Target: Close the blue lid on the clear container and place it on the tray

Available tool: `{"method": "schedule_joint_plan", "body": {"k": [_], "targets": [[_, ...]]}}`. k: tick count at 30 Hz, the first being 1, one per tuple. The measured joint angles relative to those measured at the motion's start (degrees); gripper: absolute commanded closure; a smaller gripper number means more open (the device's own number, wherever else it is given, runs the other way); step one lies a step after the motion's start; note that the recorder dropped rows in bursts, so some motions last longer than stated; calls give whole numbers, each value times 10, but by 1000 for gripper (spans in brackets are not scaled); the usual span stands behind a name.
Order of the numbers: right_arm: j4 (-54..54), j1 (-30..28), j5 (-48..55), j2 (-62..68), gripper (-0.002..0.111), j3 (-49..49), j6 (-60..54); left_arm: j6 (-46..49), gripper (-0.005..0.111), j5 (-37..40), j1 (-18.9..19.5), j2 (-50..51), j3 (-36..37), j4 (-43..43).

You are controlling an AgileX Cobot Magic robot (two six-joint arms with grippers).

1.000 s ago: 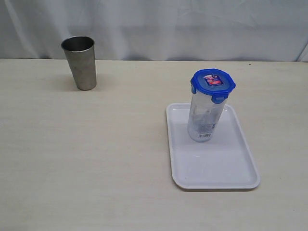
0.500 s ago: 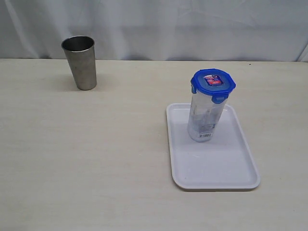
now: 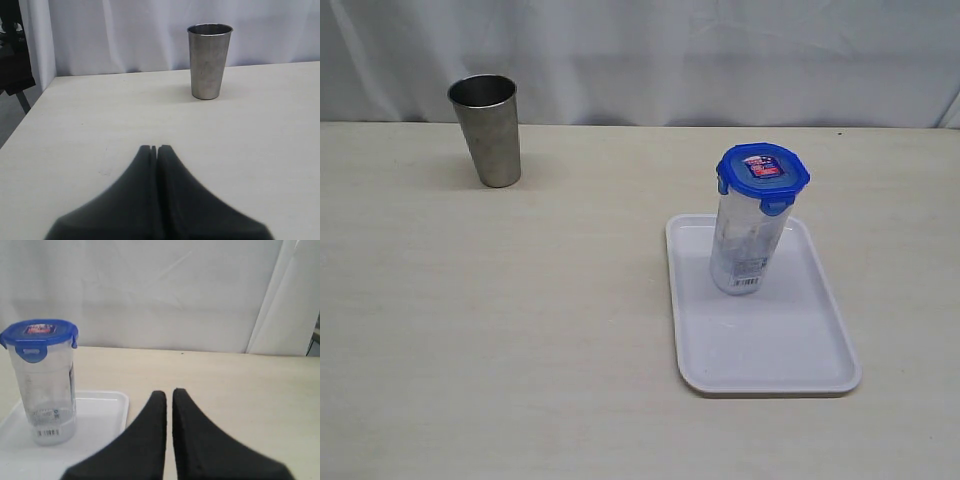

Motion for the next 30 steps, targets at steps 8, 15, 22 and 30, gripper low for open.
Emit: {"method": "schedule_joint_plan", "body": {"k": [8, 15, 22, 30], "targets": [[-1, 0, 81, 0, 104, 0, 27, 0, 107, 0, 0, 0, 0, 0], [-3, 0, 89, 0, 104, 0, 51, 0, 107, 0, 0, 0, 0, 0], [-11, 0, 91, 0, 104, 0, 57, 0, 107, 0, 0, 0, 0, 0], [-15, 9, 92, 0, 104, 0, 55, 0, 107, 0, 0, 0, 0, 0]]}}
